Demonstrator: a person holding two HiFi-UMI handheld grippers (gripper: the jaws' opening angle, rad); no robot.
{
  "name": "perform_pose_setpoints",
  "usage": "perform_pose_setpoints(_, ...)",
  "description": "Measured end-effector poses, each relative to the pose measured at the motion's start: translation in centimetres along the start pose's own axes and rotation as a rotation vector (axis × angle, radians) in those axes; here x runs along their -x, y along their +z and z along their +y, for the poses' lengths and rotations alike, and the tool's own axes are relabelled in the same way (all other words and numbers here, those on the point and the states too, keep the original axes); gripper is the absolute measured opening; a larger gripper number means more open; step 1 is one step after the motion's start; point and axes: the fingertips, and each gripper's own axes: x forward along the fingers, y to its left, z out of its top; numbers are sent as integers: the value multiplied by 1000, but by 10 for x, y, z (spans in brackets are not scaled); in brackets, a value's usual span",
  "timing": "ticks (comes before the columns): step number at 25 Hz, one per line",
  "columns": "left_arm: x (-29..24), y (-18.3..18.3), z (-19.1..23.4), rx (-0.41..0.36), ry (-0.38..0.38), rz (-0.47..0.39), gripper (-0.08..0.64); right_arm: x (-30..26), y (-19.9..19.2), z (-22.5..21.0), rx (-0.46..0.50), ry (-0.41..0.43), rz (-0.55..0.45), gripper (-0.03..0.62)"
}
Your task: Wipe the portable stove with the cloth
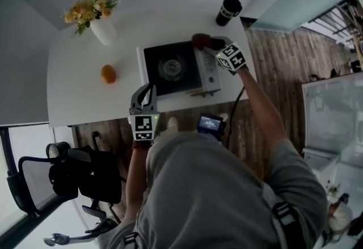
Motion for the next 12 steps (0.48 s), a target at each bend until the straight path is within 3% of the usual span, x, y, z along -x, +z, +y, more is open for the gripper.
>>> perform_pose_setpoints(4,-9,0,-3,1,-14,19,37,5,-1,6,-23,107,4,274)
perform_pose_setpoints(8,-12,-7,-2,12,-14,33,37,23,17,14,88,143,-32,279)
perform_pose_setpoints(12,-13,-11,-7,35,-36,23,38,20,36,6,45,154,-71,279)
